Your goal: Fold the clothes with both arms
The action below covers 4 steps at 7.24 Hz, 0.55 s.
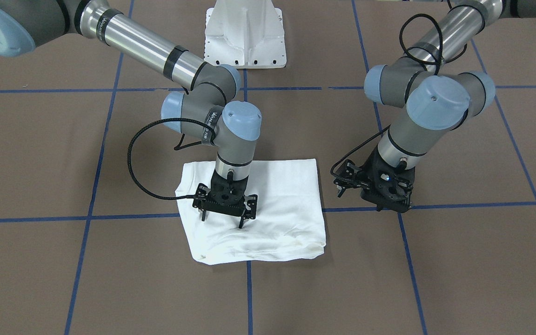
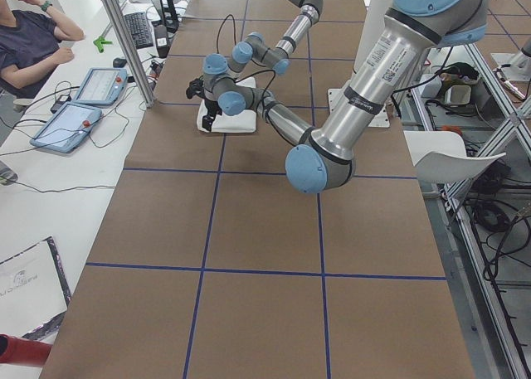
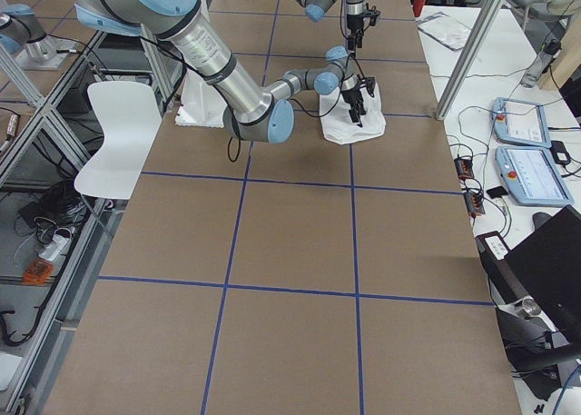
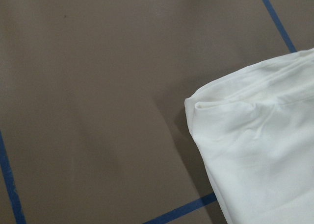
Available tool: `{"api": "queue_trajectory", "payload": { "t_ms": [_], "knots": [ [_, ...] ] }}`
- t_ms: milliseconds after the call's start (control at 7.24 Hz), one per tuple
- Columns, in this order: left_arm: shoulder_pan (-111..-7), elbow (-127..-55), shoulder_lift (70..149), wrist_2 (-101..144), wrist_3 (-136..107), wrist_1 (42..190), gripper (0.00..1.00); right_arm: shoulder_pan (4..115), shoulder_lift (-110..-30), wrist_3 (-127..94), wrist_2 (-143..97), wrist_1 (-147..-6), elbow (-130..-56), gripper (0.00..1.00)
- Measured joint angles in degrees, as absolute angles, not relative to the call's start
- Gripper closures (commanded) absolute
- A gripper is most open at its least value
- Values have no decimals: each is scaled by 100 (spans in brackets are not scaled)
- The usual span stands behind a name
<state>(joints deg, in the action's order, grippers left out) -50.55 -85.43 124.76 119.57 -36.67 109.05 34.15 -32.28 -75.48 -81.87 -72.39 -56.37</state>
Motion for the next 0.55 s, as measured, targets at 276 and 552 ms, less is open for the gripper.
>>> {"api": "queue_trajectory", "payload": {
  "t_ms": [276,552],
  "knots": [
    [-5105,-8668,12446,11956,-3665,10853,0,3879,-3156,-6951,-8997,-7399,-5765,0],
    [-5327,-8819,12245,12062,-3341,10789,0,4552,-3492,-5838,-10292,-8632,-6785,0]
  ]
}}
